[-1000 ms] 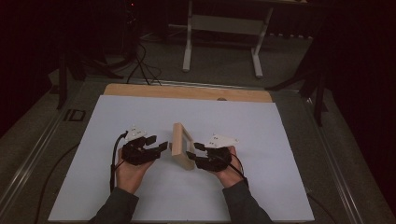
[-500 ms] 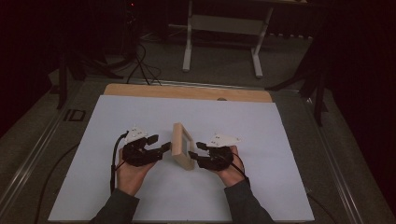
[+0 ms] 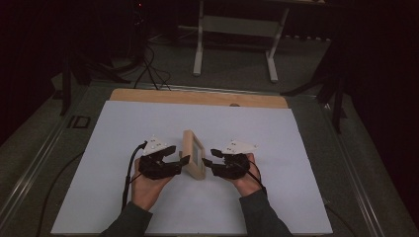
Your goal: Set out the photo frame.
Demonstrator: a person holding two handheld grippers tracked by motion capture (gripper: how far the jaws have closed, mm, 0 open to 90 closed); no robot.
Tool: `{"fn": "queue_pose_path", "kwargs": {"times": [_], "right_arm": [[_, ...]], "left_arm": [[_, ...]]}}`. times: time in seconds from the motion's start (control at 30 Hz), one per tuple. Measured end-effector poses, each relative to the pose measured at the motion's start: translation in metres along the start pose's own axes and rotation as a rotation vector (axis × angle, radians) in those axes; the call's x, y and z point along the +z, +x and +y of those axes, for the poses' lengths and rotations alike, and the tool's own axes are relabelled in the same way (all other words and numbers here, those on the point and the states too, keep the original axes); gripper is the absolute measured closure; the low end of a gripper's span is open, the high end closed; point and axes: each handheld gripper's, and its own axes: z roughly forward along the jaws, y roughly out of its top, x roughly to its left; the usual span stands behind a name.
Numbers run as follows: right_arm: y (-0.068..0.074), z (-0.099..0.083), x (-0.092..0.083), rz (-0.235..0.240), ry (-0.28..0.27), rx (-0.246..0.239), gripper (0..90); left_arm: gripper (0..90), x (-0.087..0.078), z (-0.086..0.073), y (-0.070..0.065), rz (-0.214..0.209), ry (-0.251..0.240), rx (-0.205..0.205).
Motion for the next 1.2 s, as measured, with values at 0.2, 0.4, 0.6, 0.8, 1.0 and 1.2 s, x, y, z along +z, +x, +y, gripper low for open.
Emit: {"fn": "queue_pose_path", "kwargs": {"times": [0.2, 0.4, 0.6, 0.8, 1.0, 1.2], "right_arm": [[-0.001, 0.0, -0.001, -0.001, 0.0, -0.002, 51.2], [-0.002, 0.0, -0.001, -0.003, -0.001, 0.0, 51.1], [-0.004, 0.0, -0.003, -0.007, -0.007, 0.009, 50.7], [-0.005, 0.0, -0.004, -0.009, -0.009, 0.009, 50.6], [-0.005, 0.0, -0.004, -0.01, -0.009, 0.01, 50.4], [-0.005, 0.0, -0.003, -0.008, -0.009, 0.01, 50.4]], "left_arm": [[34.1, 0.005, 0.0, -0.004, -0.015, 0.001, -0.006], [33.1, 0.012, -0.002, -0.007, -0.012, 0.019, 0.004], [33.2, 0.019, -0.004, -0.008, 0.005, 0.038, 0.004], [34.7, 0.023, -0.004, -0.005, -0.001, 0.046, -0.02], [34.3, 0.026, -0.005, -0.003, -0.008, 0.056, -0.032], [34.3, 0.029, -0.005, -0.003, -0.016, 0.063, -0.034]]}}
